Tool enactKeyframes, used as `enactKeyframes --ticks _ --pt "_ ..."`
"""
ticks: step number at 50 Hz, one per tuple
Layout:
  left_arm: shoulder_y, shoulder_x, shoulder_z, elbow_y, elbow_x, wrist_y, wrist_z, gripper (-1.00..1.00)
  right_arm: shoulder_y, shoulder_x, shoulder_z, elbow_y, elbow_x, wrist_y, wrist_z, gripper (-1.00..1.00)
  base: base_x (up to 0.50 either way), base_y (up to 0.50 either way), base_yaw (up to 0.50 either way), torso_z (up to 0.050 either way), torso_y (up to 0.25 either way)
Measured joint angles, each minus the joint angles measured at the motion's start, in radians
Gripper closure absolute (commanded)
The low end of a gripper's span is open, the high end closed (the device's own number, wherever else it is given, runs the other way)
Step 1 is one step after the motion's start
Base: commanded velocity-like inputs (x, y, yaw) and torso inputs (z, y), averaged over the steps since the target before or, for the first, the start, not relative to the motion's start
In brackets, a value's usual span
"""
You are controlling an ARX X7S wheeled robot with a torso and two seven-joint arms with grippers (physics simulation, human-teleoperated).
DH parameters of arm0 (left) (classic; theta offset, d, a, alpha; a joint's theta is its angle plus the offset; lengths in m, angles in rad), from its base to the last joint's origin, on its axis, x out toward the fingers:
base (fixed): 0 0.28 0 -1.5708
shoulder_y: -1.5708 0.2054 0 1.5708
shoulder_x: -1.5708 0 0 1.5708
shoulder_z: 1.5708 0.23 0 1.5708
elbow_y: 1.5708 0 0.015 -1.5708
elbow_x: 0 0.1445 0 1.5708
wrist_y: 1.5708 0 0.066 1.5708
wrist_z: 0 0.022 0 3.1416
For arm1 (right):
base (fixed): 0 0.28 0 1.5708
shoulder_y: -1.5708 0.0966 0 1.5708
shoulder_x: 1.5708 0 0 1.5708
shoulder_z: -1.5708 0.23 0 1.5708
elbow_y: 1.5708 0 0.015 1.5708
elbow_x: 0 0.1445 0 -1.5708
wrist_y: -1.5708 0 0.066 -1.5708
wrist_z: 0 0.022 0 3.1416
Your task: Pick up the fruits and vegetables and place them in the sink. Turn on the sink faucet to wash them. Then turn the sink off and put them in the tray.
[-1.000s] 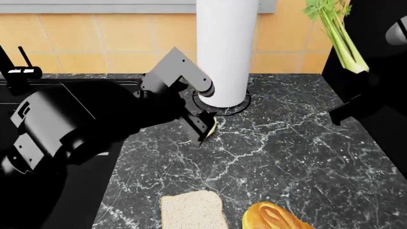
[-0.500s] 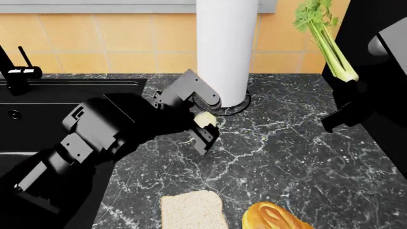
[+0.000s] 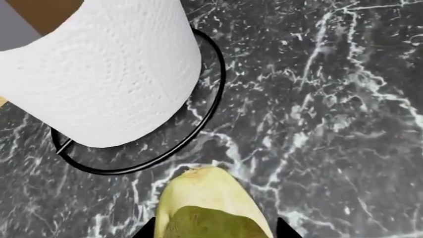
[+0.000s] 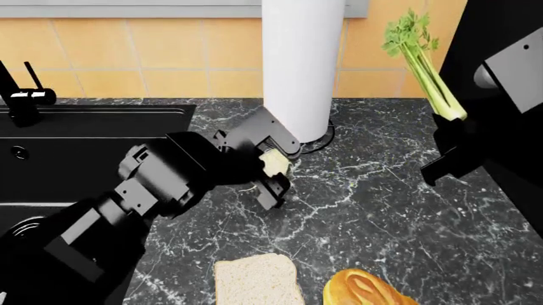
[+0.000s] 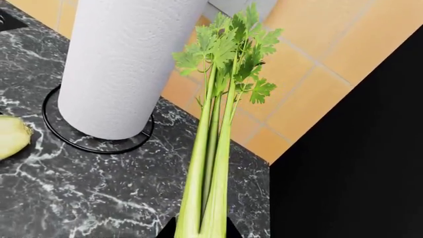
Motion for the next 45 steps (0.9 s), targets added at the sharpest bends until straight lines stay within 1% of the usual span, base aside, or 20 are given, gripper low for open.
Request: enactKeyframes --ticks 5,10,20,35,38,45 --pt "0.007 -0.012 -0.004 0.021 0.003 -0.001 -0.01 1.0 -0.002 0.006 -0.004 -0.004 -0.005 -0.006 -0.006 1.0 0.0 0.0 0.0 0.0 0.0" --pt "0.022 -0.045 -0.019 0.073 -0.016 -0.016 -0.028 1.0 -0.006 0.02 -0.005 -0.015 -0.009 -0.013 -0.014 1.0 0.0 0.0 0.0 0.0 0.0" --pt "0.028 -0.127 -0.1 0.214 -0.085 -0.061 -0.077 1.0 -0.029 0.066 0.005 -0.045 -0.01 -0.043 -0.028 1.0 0.0 0.0 0.0 0.0 0.001" --pt "-0.023 -0.212 -0.226 0.355 -0.178 -0.11 -0.111 1.0 -0.058 0.112 0.016 -0.078 -0.012 -0.075 -0.034 1.0 -0.43 0.02 0.0 0.001 0.001" --pt "-0.035 -0.22 -0.249 0.374 -0.197 -0.115 -0.117 1.0 -0.055 0.115 0.019 -0.082 -0.012 -0.078 -0.033 1.0 -0.4 0.25 0.0 0.0 0.0" --pt "-0.064 -0.236 -0.306 0.415 -0.234 -0.122 -0.138 1.0 -0.031 0.109 0.023 -0.09 -0.018 -0.079 -0.03 1.0 -0.18 0.5 0.0 0.0 0.0"
